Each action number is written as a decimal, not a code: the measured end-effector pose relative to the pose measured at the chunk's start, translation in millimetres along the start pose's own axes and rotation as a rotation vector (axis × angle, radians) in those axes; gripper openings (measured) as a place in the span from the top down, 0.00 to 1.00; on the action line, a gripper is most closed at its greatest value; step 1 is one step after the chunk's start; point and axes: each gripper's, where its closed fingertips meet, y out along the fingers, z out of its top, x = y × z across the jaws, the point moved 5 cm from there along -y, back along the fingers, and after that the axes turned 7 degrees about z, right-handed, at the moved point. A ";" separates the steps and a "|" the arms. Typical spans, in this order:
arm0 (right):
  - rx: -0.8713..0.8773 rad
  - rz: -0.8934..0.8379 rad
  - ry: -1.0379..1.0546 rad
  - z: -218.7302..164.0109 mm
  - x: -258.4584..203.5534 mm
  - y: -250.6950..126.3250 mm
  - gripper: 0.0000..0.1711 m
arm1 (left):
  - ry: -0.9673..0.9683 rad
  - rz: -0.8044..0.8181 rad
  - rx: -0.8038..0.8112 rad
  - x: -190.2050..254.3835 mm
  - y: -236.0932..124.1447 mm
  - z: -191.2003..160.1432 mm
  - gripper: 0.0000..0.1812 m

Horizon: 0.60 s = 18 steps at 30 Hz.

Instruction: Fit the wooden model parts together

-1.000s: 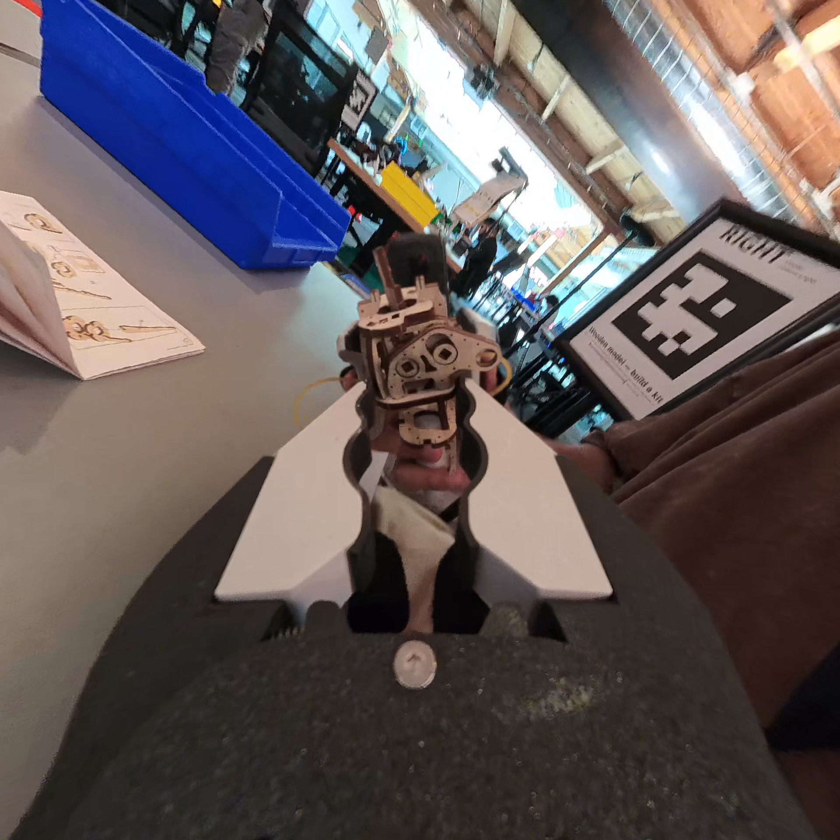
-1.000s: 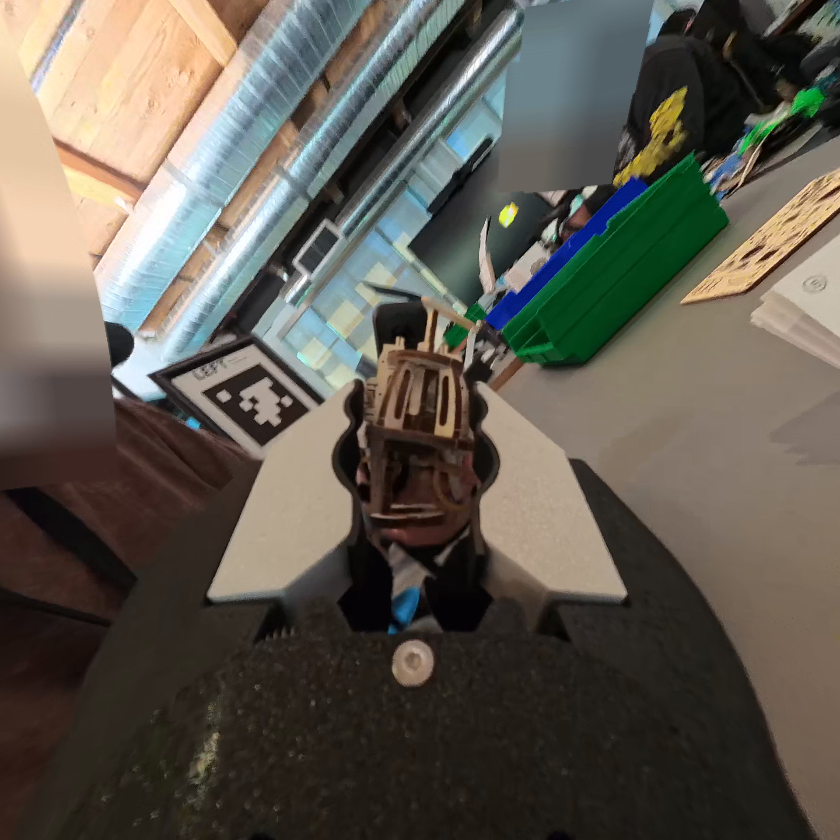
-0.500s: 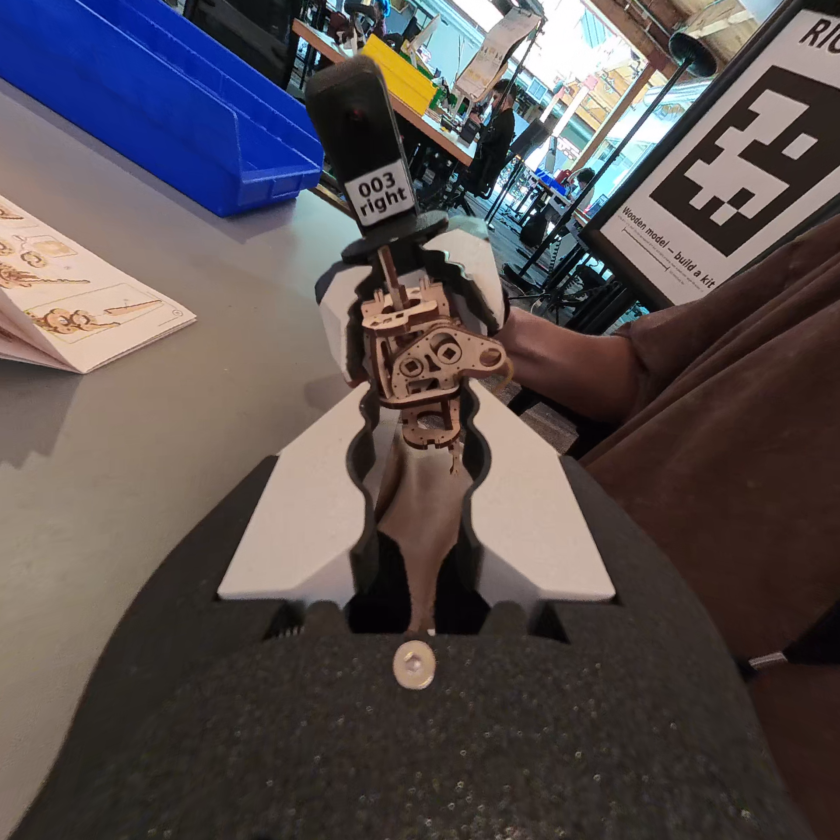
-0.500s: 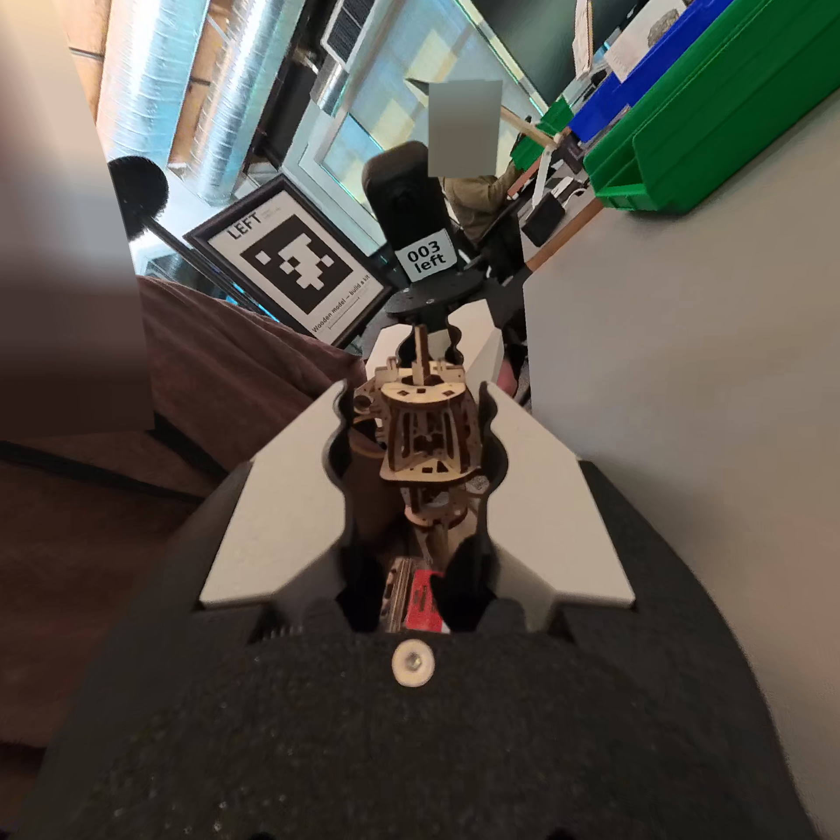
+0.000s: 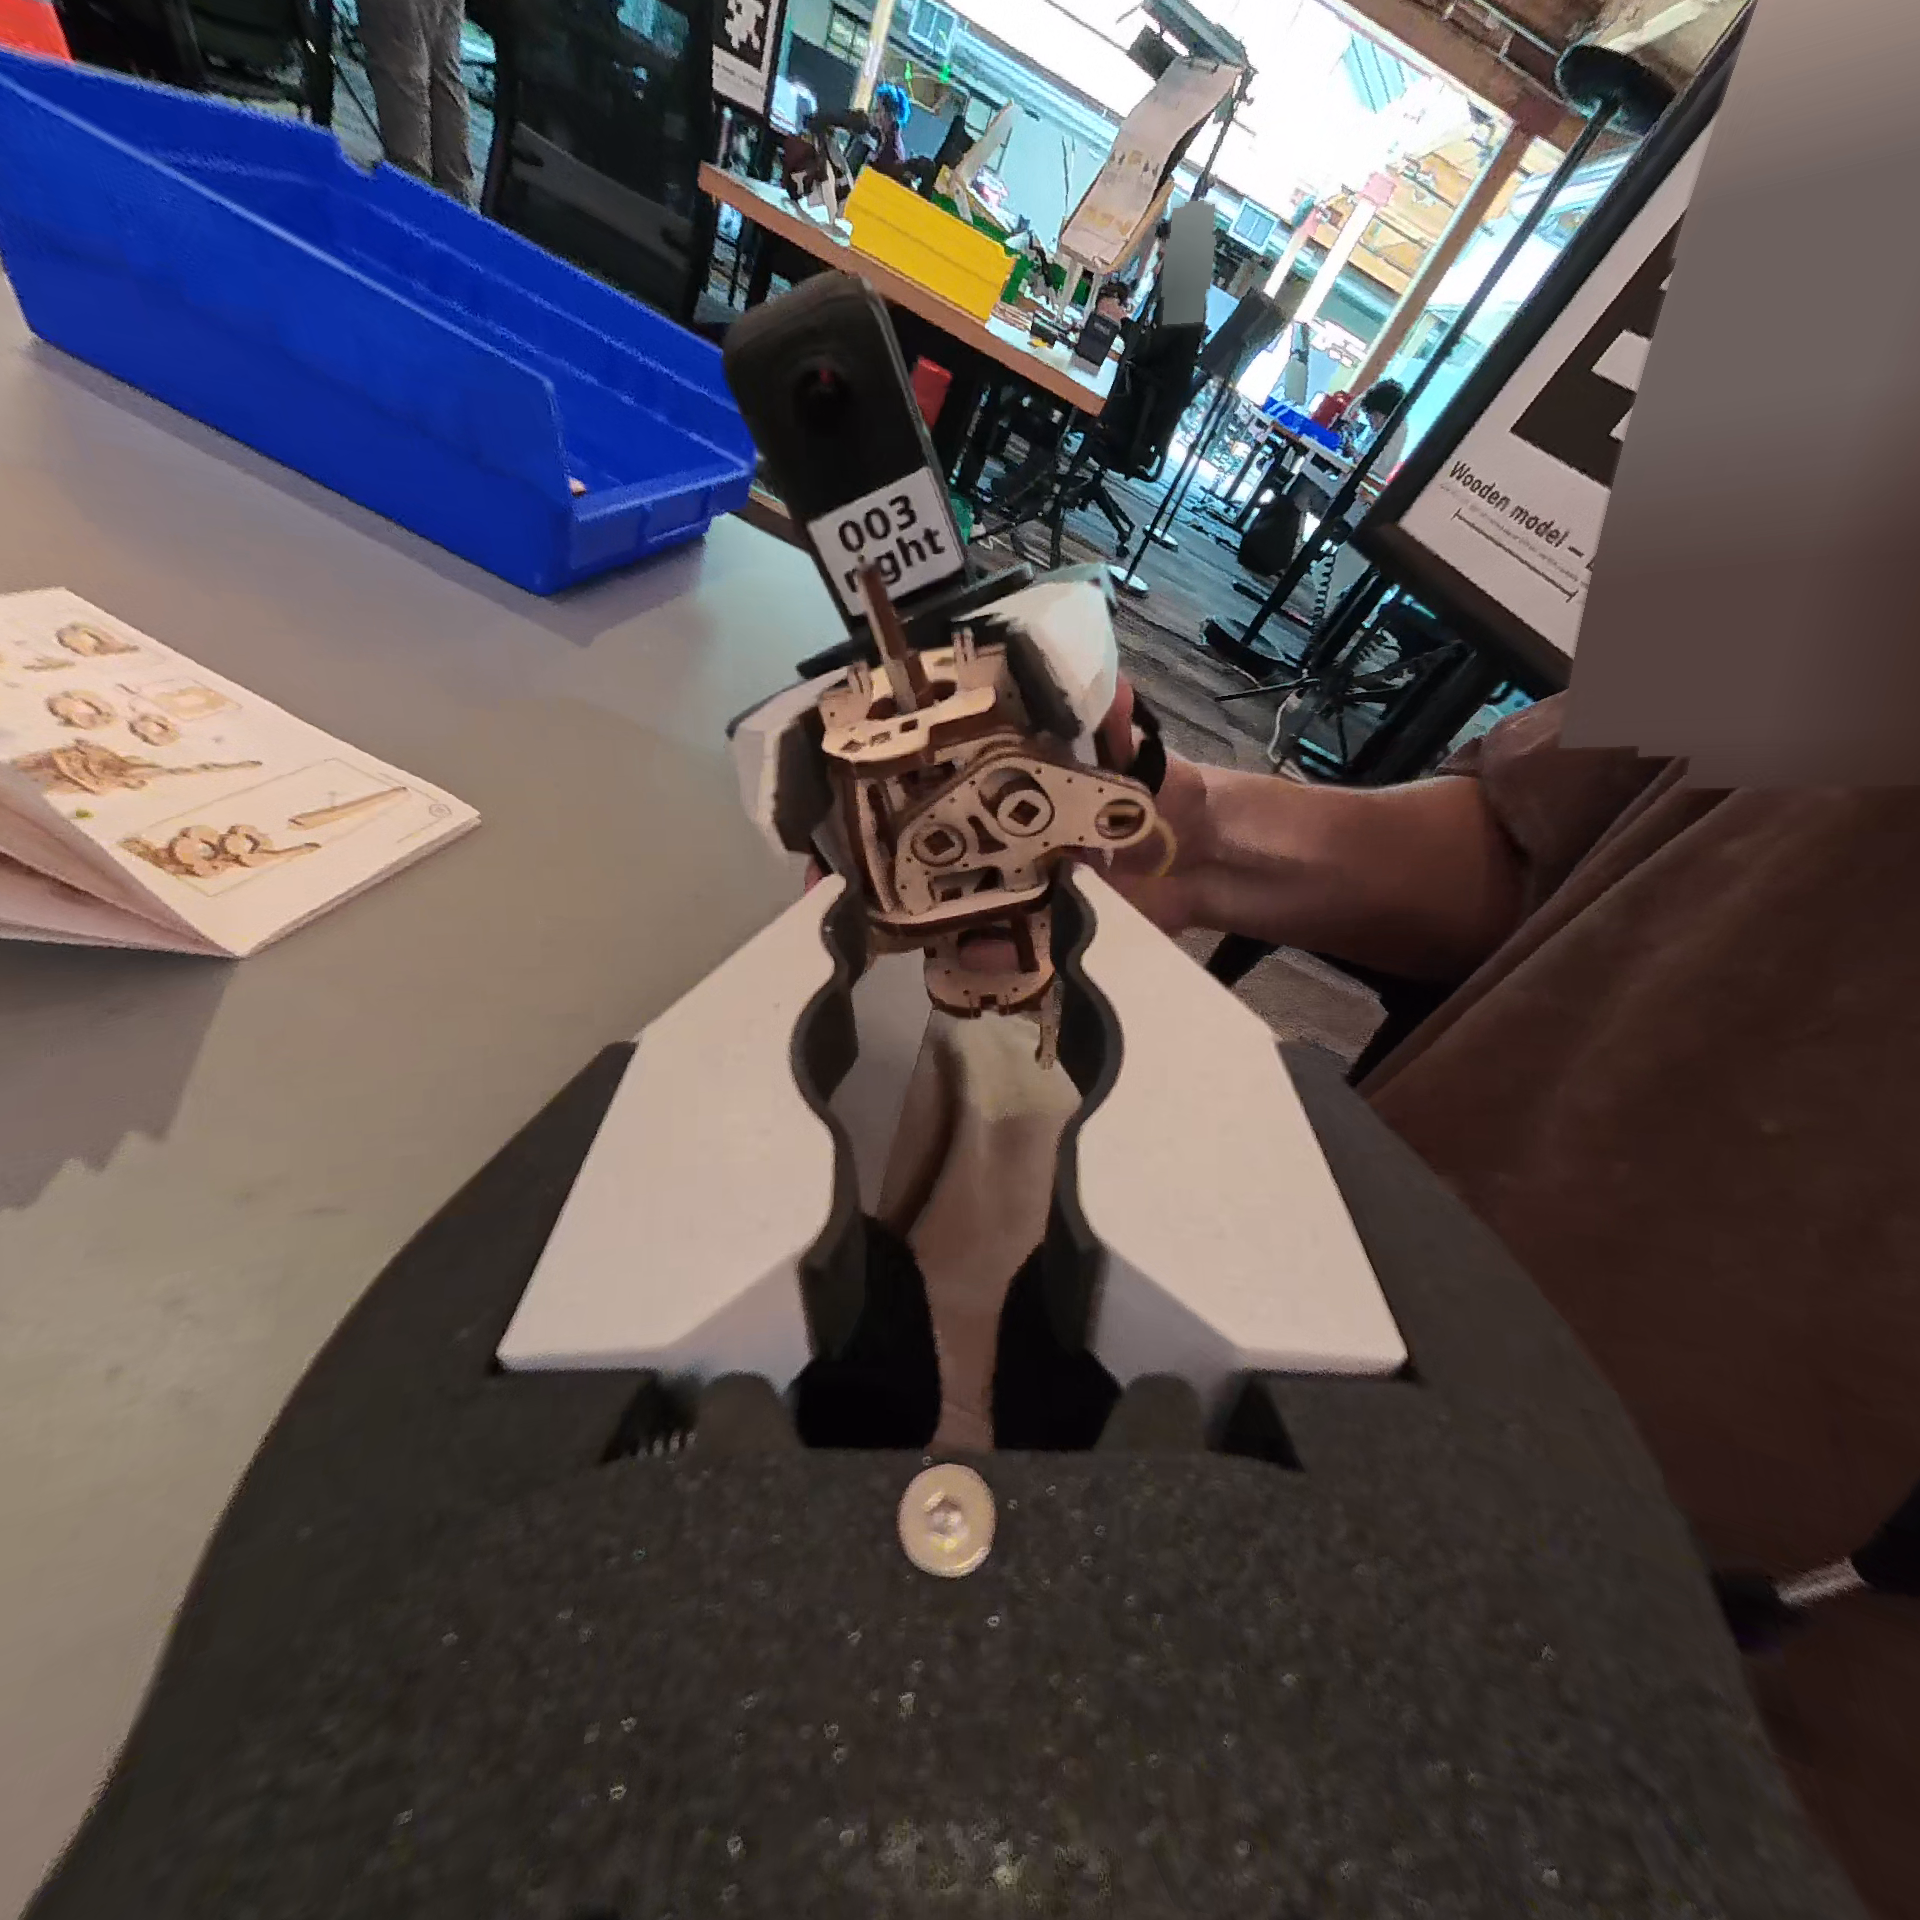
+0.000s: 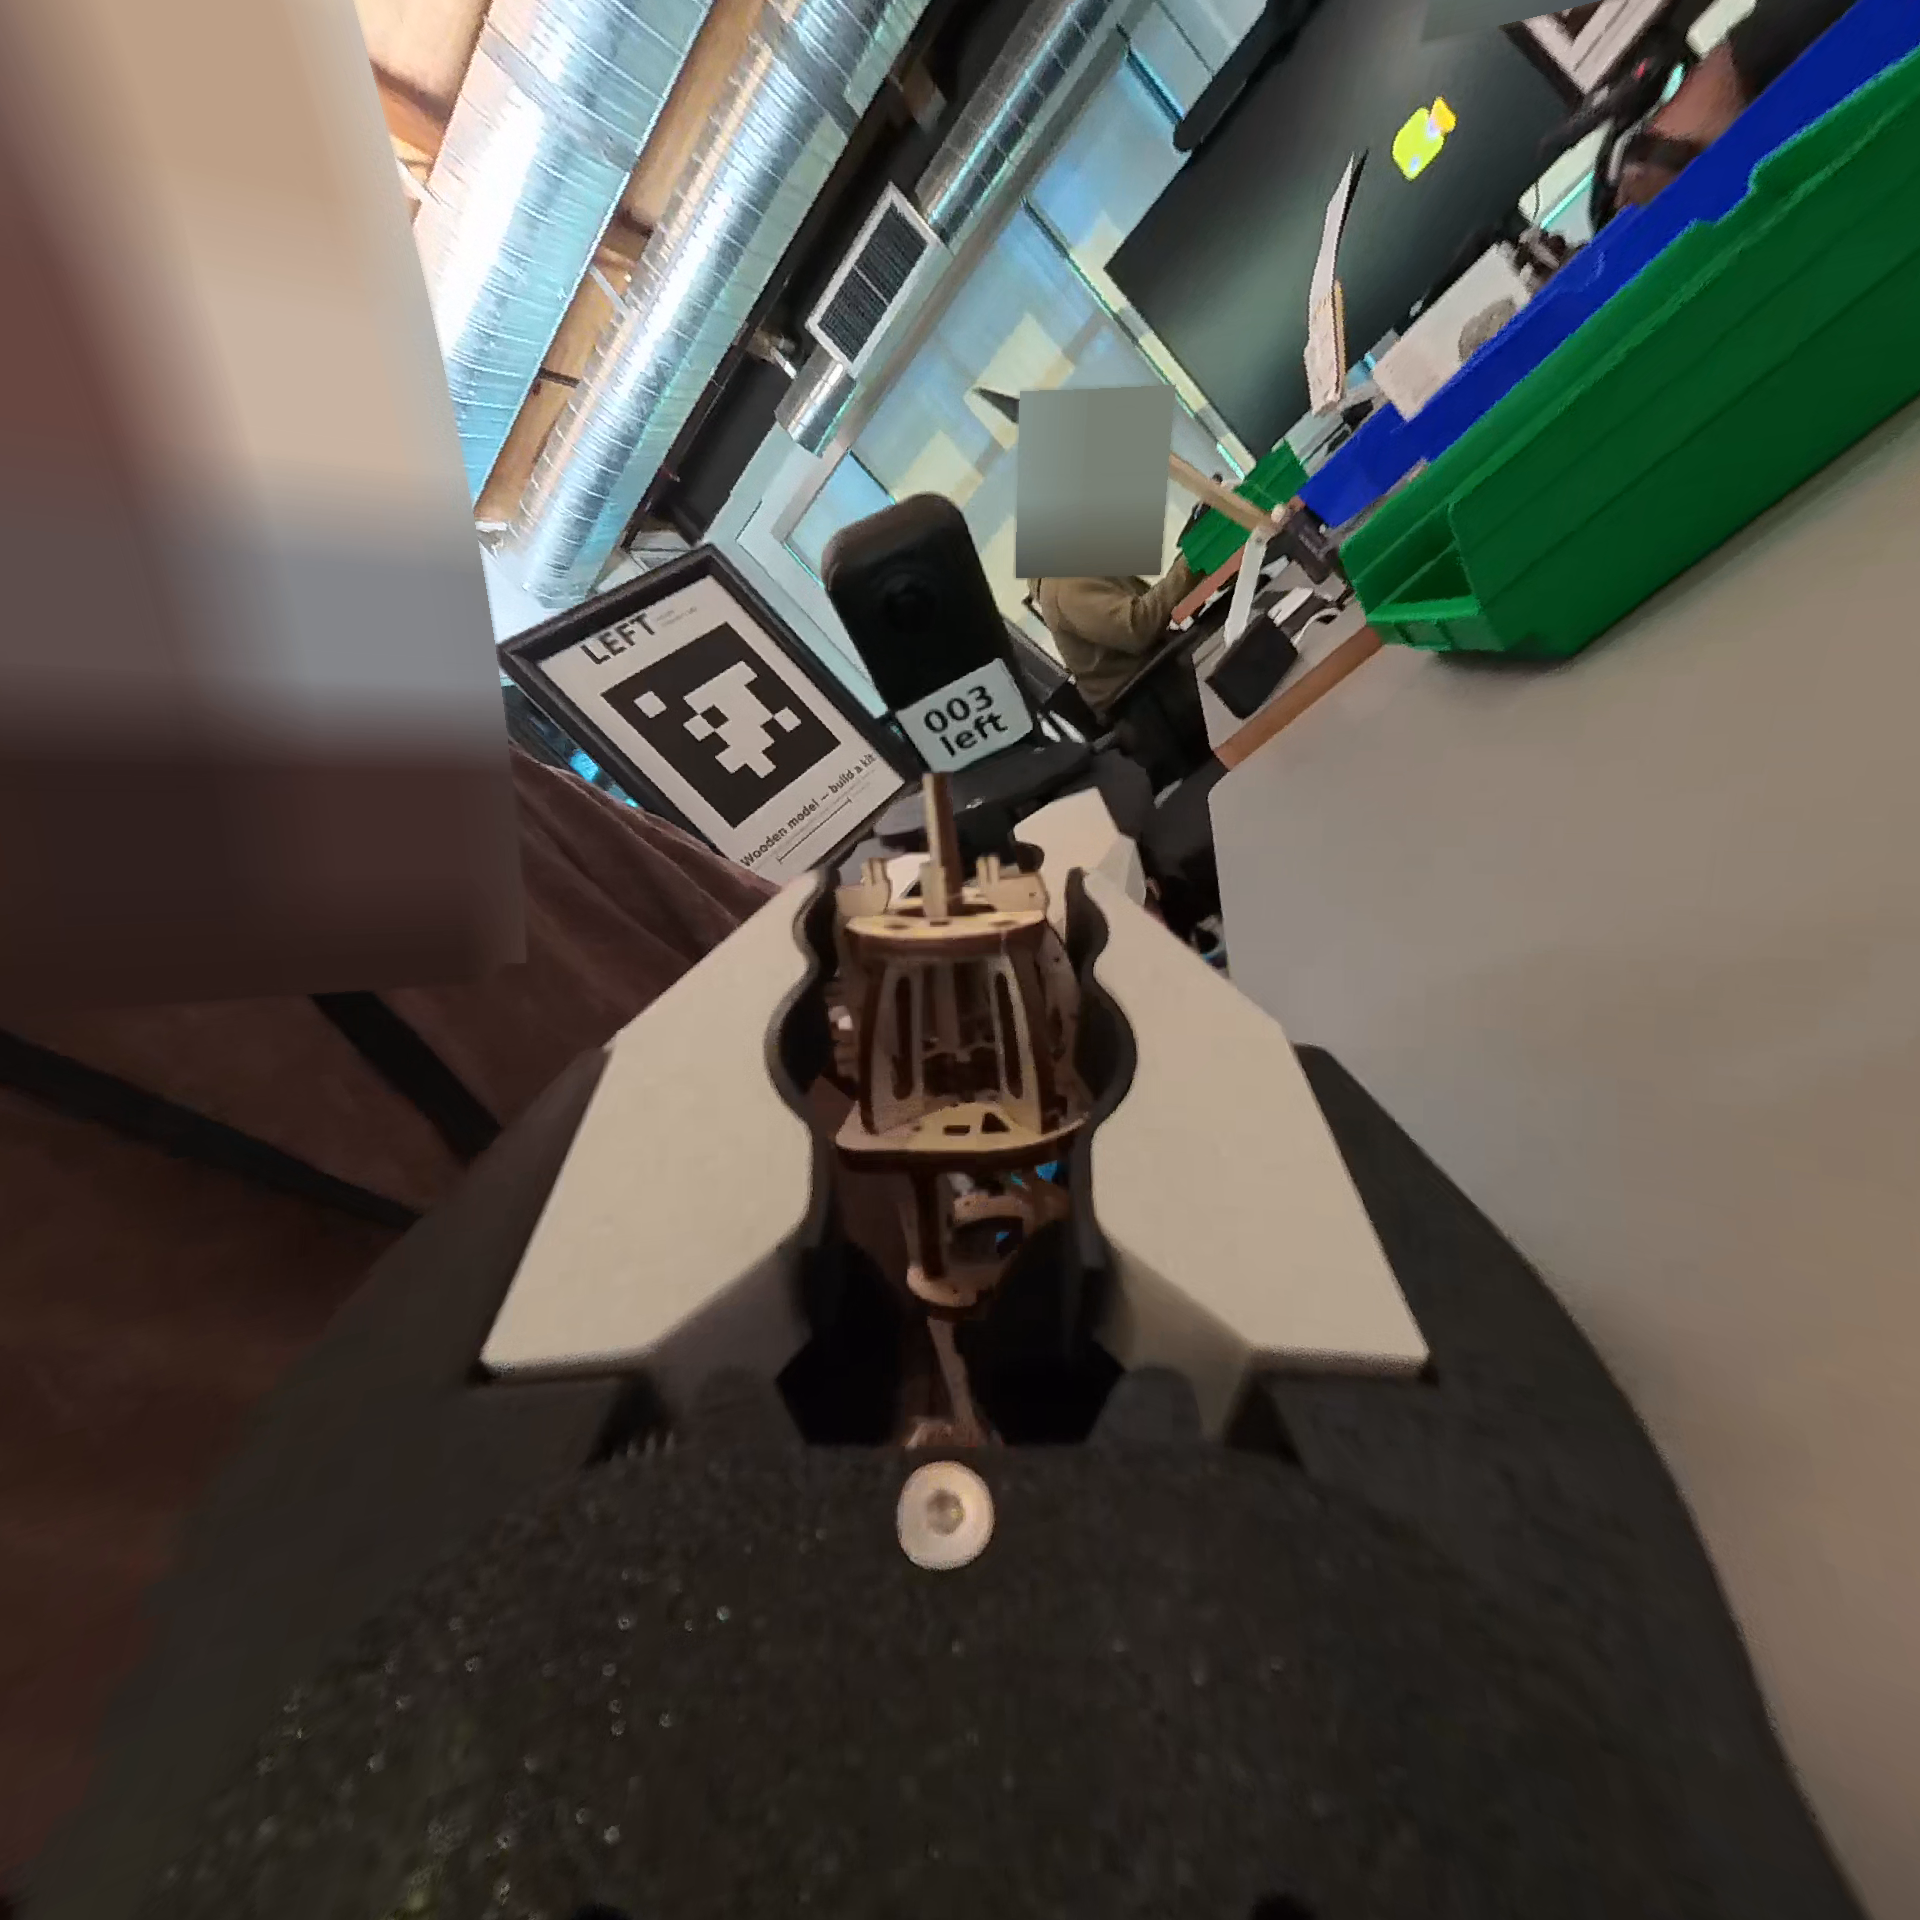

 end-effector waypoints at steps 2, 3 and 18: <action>0.003 -0.003 -0.042 2.1 -5.7 1.7 0.75 | 0.023 0.006 0.023 4.4 -0.2 3.4 0.82; 0.005 -0.004 -0.063 3.2 -8.5 2.5 0.75 | 0.027 0.006 0.030 6.2 -0.2 5.1 0.82; -0.022 -0.021 -0.188 6.3 -25.7 6.0 0.76 | 0.089 0.010 0.052 19.7 0.0 13.9 0.82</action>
